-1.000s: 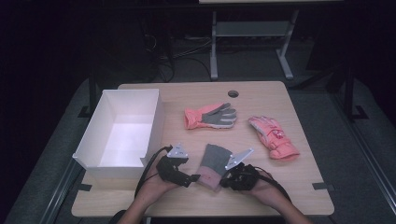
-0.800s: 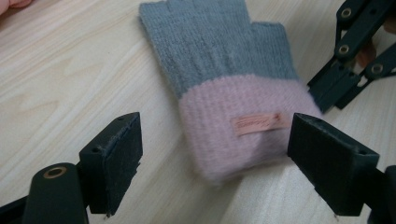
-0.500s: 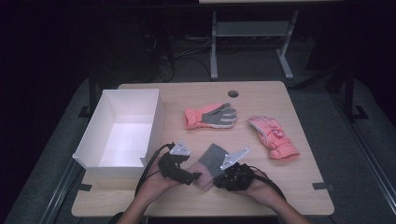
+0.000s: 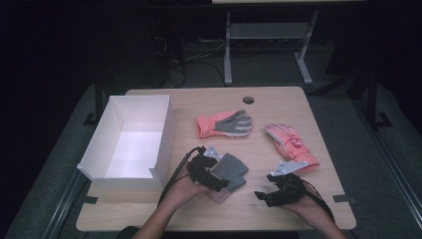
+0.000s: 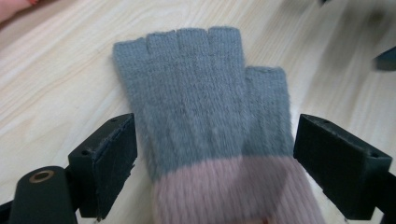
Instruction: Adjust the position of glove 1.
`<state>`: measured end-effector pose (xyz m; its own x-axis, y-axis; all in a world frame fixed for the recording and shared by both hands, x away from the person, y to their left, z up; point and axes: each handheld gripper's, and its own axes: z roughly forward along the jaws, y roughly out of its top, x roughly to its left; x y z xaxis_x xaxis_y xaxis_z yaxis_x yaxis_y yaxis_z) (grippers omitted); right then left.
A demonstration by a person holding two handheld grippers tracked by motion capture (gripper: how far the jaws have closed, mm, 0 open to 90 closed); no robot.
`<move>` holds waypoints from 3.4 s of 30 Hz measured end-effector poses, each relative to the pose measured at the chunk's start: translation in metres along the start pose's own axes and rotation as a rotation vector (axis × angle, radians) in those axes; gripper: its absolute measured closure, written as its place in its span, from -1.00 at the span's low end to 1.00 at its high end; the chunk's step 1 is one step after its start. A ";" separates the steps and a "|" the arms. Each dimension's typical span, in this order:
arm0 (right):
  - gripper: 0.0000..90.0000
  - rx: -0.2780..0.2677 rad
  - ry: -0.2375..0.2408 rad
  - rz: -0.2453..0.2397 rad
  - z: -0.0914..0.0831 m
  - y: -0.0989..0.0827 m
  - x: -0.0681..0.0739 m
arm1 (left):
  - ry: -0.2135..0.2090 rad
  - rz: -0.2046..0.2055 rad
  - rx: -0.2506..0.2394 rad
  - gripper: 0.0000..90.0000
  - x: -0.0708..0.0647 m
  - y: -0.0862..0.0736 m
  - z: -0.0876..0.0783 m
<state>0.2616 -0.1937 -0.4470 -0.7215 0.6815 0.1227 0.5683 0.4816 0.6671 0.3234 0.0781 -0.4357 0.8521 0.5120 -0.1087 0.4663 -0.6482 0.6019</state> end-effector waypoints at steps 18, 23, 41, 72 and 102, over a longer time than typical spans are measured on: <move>-0.71 -0.055 -0.085 0.041 -0.018 -0.024 -0.007 | 0.016 -0.039 0.043 -0.70 0.003 -0.004 0.026; -0.71 -0.071 -0.097 0.029 -0.017 -0.023 -0.008 | 0.019 -0.028 0.052 -0.59 0.001 -0.003 0.025; -0.70 -0.074 -0.109 0.047 -0.015 -0.026 -0.010 | -0.099 -0.042 0.063 0.37 0.002 0.005 0.018; -0.70 -0.060 -0.118 0.023 -0.014 -0.029 -0.010 | -0.054 -0.122 -0.021 0.37 0.019 0.038 -0.063; -0.95 -0.066 -0.101 0.014 -0.008 -0.029 -0.008 | 0.100 -0.212 -0.133 0.37 0.079 0.051 -0.163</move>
<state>0.2480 -0.2176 -0.4613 -0.6685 0.7413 0.0599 0.5484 0.4369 0.7130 0.3759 0.1769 -0.2849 0.7075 0.6862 -0.1689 0.5911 -0.4436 0.6736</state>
